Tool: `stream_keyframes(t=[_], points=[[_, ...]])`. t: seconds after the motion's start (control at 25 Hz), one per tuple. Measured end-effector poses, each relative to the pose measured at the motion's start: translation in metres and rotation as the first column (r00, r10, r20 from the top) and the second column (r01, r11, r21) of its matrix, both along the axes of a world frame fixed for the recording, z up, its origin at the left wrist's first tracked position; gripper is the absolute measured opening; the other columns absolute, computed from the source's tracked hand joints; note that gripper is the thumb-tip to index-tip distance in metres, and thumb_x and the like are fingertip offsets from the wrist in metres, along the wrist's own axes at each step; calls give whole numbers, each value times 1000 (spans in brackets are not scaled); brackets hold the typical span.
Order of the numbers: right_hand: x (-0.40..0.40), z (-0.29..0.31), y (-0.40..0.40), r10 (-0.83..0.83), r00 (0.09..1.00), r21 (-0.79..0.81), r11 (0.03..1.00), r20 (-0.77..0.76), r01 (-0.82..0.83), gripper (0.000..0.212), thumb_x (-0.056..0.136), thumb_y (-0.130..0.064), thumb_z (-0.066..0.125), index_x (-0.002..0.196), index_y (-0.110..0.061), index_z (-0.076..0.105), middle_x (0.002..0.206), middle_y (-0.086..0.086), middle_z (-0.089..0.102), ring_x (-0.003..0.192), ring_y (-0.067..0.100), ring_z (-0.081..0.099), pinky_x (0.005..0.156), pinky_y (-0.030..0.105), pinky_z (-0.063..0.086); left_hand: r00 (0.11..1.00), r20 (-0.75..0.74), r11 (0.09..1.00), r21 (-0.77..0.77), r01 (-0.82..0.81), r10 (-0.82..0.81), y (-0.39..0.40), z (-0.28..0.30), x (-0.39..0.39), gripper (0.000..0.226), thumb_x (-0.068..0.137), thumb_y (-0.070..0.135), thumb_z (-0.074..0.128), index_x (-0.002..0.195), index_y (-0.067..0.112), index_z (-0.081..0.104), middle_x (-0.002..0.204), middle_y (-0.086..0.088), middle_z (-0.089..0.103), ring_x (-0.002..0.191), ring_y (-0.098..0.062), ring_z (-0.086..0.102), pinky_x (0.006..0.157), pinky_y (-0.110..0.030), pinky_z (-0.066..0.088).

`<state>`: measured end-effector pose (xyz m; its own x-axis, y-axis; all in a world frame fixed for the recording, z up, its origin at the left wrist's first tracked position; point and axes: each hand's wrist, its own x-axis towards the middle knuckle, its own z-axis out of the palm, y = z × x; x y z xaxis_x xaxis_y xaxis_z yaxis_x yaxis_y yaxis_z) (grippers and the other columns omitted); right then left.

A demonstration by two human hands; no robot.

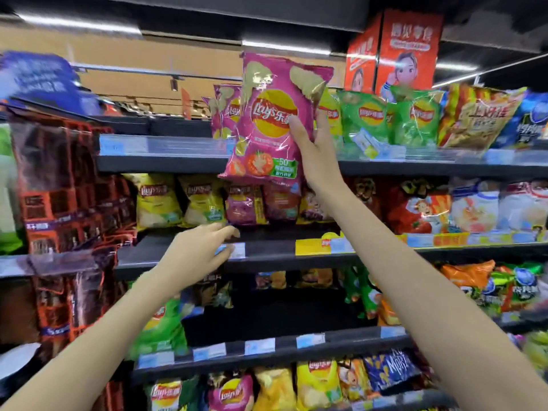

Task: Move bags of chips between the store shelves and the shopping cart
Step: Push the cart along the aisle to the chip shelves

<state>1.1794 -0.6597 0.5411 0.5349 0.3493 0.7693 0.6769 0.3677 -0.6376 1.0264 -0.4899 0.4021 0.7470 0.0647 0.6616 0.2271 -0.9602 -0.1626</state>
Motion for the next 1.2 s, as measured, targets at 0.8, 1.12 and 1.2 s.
stream_keyframes(t=[0.8,1.12,1.2], points=[[98,82,123,206,978,-341,917,-42,-208,42,100,-30,56,134,-10,42,129,12,60,101,21,66,81,31,57,976,-37,975,65,-214,216,68,38,13,32,100,46,41,130,38,50,116,16,58,106,-12,59,67,-30,47],[93,79,108,-84,978,-464,870,190,165,58,96,-39,60,139,-7,38,123,0,57,109,17,57,93,35,47,968,-66,970,35,-239,241,53,27,7,34,100,44,43,131,32,50,121,12,57,107,-17,60,66,-36,53],[91,71,98,-188,937,-403,865,295,300,69,93,-37,65,144,-4,33,134,7,52,121,23,52,99,38,44,974,-45,975,39,-221,223,47,24,0,31,98,41,50,126,30,55,118,11,60,100,-18,64,60,-35,53]])
